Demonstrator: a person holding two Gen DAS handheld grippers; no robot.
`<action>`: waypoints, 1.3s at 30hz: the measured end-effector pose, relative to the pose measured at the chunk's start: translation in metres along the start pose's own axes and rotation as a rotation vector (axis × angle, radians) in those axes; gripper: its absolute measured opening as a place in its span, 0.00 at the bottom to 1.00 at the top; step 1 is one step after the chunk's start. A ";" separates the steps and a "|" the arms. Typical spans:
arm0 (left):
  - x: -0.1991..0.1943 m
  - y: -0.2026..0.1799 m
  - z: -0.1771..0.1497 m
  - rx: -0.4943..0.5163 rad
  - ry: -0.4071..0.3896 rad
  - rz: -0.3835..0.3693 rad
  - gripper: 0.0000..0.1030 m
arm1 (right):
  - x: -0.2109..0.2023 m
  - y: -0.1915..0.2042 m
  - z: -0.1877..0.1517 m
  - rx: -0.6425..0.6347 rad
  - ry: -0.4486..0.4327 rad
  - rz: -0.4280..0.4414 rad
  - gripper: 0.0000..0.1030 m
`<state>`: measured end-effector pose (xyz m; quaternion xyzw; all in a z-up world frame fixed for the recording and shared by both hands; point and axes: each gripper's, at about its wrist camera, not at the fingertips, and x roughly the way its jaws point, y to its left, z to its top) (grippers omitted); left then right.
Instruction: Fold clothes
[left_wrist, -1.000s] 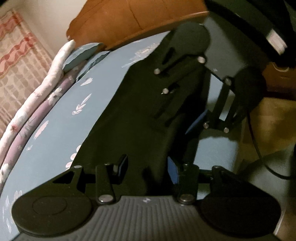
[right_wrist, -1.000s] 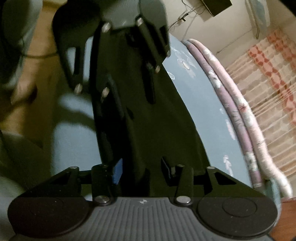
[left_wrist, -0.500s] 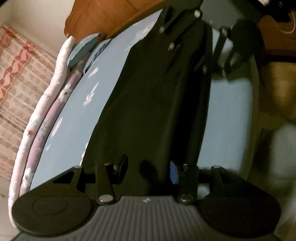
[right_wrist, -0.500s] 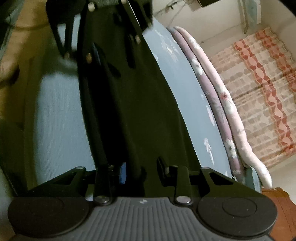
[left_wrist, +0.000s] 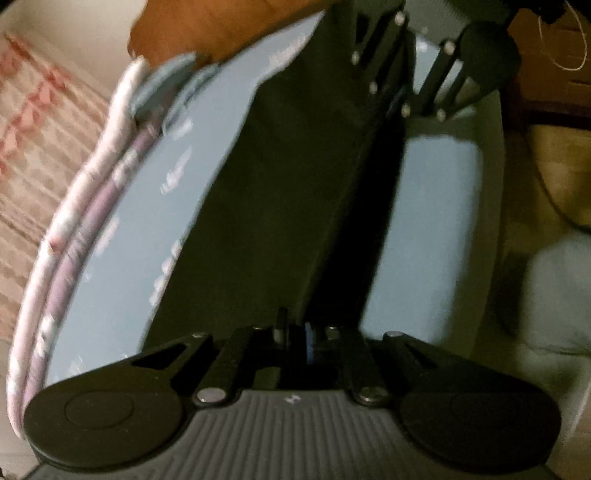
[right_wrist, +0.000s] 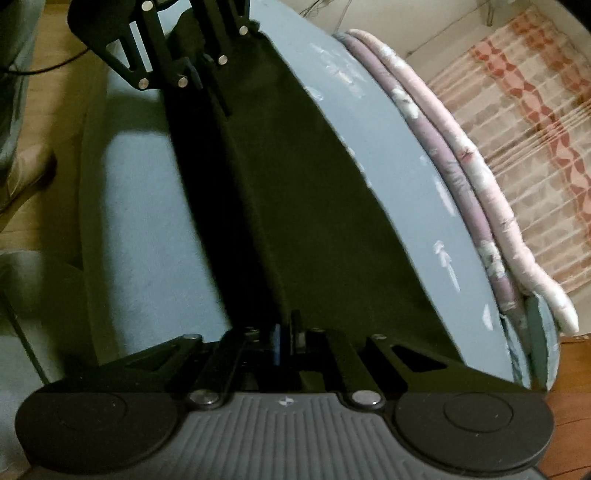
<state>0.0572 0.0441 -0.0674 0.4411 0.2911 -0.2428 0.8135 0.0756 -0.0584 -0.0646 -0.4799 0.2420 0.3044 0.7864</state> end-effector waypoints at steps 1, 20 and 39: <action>-0.001 0.001 -0.002 -0.011 0.009 -0.006 0.11 | -0.004 0.000 -0.001 0.006 -0.004 0.006 0.09; 0.017 0.111 -0.089 -0.649 0.204 0.138 0.45 | 0.003 -0.111 -0.100 0.720 0.070 0.099 0.57; 0.124 0.155 0.015 -1.011 -0.036 -0.280 0.43 | 0.110 -0.207 -0.026 0.769 -0.006 0.300 0.61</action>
